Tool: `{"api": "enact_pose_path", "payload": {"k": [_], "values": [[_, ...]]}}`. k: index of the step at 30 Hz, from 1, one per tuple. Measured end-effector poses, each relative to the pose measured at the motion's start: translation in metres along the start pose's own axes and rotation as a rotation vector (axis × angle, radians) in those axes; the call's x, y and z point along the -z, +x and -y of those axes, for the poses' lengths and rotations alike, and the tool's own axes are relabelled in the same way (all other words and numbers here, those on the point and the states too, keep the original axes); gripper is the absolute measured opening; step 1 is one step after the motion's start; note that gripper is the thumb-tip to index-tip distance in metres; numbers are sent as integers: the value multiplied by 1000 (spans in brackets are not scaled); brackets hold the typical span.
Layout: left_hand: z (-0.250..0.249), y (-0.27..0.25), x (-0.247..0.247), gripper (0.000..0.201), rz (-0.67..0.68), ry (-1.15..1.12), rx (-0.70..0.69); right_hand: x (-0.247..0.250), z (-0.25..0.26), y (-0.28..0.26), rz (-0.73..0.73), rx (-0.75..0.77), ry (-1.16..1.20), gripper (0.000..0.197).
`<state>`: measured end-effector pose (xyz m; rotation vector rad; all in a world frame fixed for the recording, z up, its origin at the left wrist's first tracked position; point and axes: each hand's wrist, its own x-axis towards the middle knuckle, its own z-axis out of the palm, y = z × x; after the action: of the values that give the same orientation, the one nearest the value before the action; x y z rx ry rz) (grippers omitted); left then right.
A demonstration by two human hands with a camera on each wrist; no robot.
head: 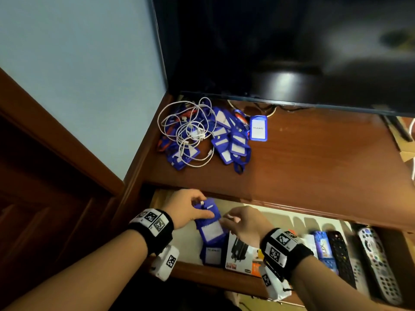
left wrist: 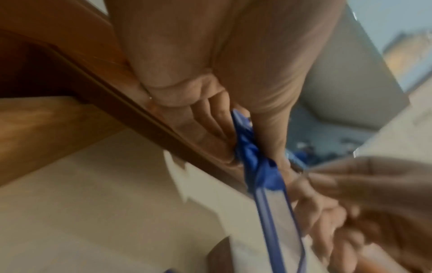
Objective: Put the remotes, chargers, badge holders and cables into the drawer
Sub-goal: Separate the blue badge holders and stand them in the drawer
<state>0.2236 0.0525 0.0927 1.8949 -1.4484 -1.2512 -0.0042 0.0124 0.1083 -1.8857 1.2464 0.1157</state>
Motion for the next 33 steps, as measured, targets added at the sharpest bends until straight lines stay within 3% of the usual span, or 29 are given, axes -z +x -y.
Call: {"api": "enact_pose_path", "payload": {"k": [7, 12, 17, 21, 25, 33], "values": [[44, 31, -24, 26, 375, 563, 172, -7, -27, 10, -17, -86, -38, 23], [58, 47, -34, 35, 496, 710, 228, -3, -32, 17, -75, 1, -39, 12], [66, 51, -46, 48, 459, 735, 242, 14, -31, 25, -181, 52, -36, 8], [67, 54, -51, 46, 446, 773, 248, 38, -28, 38, -265, 94, -47, 9], [74, 53, -51, 46, 403, 795, 278, 65, -22, 64, -294, 49, -35, 6], [66, 42, -48, 66, 351, 769, 291, 124, -3, 118, -489, -82, -3, 13]]}}
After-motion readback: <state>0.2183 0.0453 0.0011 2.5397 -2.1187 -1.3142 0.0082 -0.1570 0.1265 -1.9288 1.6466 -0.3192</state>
